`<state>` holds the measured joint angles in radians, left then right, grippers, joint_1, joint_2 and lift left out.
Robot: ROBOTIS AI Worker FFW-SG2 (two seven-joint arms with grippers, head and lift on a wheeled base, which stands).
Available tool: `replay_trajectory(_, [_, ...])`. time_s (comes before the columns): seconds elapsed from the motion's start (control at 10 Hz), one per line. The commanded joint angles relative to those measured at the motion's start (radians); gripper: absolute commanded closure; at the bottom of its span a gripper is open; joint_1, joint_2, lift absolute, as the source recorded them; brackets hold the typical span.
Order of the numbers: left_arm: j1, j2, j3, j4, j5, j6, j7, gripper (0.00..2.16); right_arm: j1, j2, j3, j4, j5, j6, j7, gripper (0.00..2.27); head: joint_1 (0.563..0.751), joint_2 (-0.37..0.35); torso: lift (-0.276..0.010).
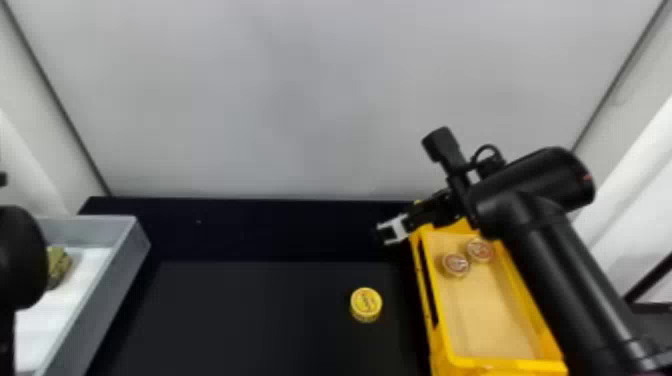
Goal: Pick up the round yellow can and place it in the yellow rectangular box
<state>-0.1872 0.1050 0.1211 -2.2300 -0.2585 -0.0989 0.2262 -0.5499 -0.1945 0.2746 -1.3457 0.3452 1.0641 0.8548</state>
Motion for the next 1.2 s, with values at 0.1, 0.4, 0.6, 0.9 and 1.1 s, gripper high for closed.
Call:
replay_trajectory(0.1, [-0.017,-0.001,-0.024,0.021,0.013,-0.021,0.007,0.05,0.016,0.023,0.058,0.137,0.017,-0.119,0.005,0.06,0.694,-0.056,0.0])
replay_trajectory(0.4, [-0.02,-0.001,-0.029,0.023,0.018,-0.028,0.009,0.05,0.016,0.038,0.097,0.241,0.031,-0.183,0.012,0.06,0.694,-0.056,0.0])
replay_trajectory(0.6, [-0.02,-0.001,-0.031,0.024,0.019,-0.03,0.009,0.05,0.018,0.049,0.098,0.31,0.009,-0.214,0.015,0.06,0.694,-0.056,0.0])
replay_trajectory(0.9, [-0.021,0.002,-0.031,0.026,0.022,-0.035,0.009,0.05,0.019,0.069,0.127,0.392,-0.011,-0.272,0.02,0.06,0.694,-0.056,0.0])
replay_trajectory(1.1, [-0.021,0.004,-0.037,0.032,0.025,-0.038,0.009,0.05,0.016,0.069,0.124,0.427,-0.012,-0.311,0.015,0.06,0.694,-0.056,0.0])
